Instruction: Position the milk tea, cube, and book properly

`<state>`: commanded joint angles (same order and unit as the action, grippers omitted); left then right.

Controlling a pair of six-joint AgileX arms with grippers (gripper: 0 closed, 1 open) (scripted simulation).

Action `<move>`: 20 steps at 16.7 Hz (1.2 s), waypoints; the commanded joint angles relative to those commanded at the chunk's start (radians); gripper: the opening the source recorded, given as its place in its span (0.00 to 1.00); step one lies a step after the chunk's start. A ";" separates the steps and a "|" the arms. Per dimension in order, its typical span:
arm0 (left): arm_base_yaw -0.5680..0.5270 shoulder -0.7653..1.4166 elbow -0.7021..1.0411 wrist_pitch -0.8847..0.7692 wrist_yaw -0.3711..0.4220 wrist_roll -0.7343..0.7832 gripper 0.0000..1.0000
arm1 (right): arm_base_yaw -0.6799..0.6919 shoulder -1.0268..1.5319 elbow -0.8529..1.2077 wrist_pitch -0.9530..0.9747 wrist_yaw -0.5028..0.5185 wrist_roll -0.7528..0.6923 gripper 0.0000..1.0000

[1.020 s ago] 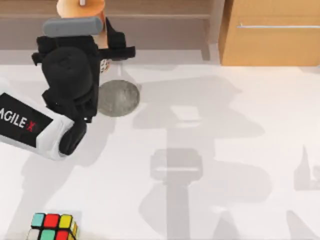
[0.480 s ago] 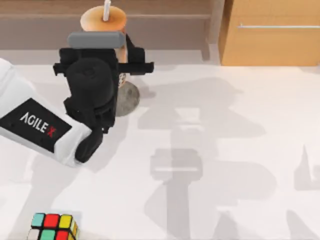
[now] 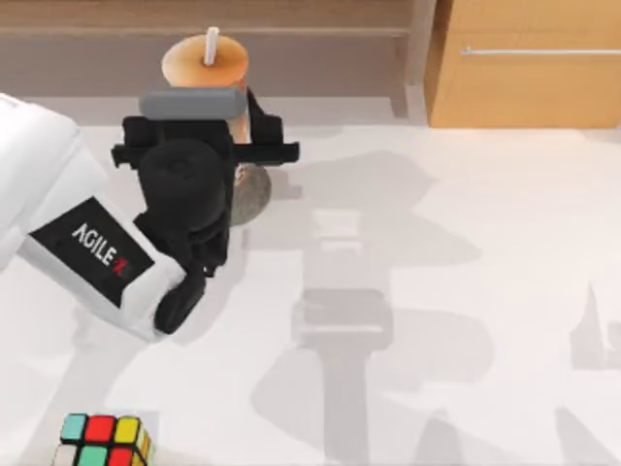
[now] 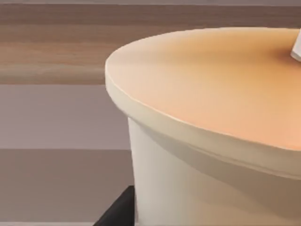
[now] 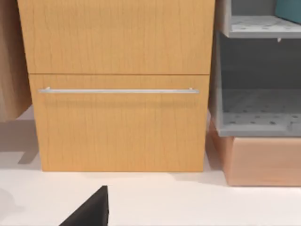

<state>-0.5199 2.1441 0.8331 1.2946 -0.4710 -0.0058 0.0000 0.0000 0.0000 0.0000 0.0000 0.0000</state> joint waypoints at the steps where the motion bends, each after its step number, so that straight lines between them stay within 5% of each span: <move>1: 0.000 0.000 0.000 0.000 0.000 0.000 0.00 | 0.000 0.000 0.000 0.000 0.000 0.000 1.00; 3: 0.000 0.000 0.000 0.000 0.000 0.000 0.00 | 0.000 0.000 0.000 0.000 0.000 0.000 1.00; 16: 0.000 0.000 0.000 0.000 0.000 0.000 0.98 | 0.000 0.000 0.000 0.000 0.000 0.000 1.00; 20: 0.000 0.000 0.000 0.000 0.000 0.000 1.00 | 0.000 0.000 0.000 0.000 0.000 0.000 1.00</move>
<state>-0.5199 2.1441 0.8331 1.2946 -0.4710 -0.0058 0.0000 0.0000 0.0000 0.0000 0.0000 0.0000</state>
